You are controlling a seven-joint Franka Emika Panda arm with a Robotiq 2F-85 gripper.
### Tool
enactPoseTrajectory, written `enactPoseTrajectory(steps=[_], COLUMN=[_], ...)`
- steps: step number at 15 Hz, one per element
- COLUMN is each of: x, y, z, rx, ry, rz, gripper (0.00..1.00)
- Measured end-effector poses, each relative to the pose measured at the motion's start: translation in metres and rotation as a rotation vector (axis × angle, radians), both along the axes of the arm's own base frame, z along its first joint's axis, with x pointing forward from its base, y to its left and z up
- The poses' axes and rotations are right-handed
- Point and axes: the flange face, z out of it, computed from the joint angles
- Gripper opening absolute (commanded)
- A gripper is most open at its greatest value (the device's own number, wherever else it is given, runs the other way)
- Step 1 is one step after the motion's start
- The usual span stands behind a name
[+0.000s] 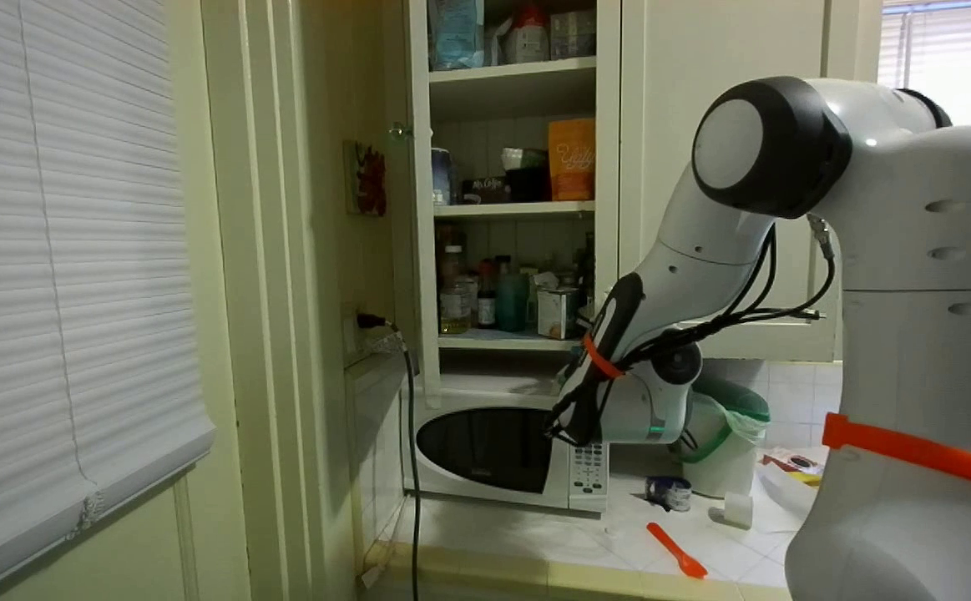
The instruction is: Put the plastic bag on the microwave
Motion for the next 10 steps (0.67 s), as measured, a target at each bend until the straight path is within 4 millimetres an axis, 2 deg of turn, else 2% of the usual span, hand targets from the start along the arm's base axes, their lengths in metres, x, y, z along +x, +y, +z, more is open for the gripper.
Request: enactPoseTrajectory(steps=[5,9,10], x=[0.008,0.001,-0.002], y=[0.003,0.008,0.01], z=[-0.006,0.001,0.002], rx=[0.016,0.029,0.028], ry=[0.0,-0.017,-0.013], rz=[0.003,0.015,0.022], gripper=[0.65,0.95,1.0])
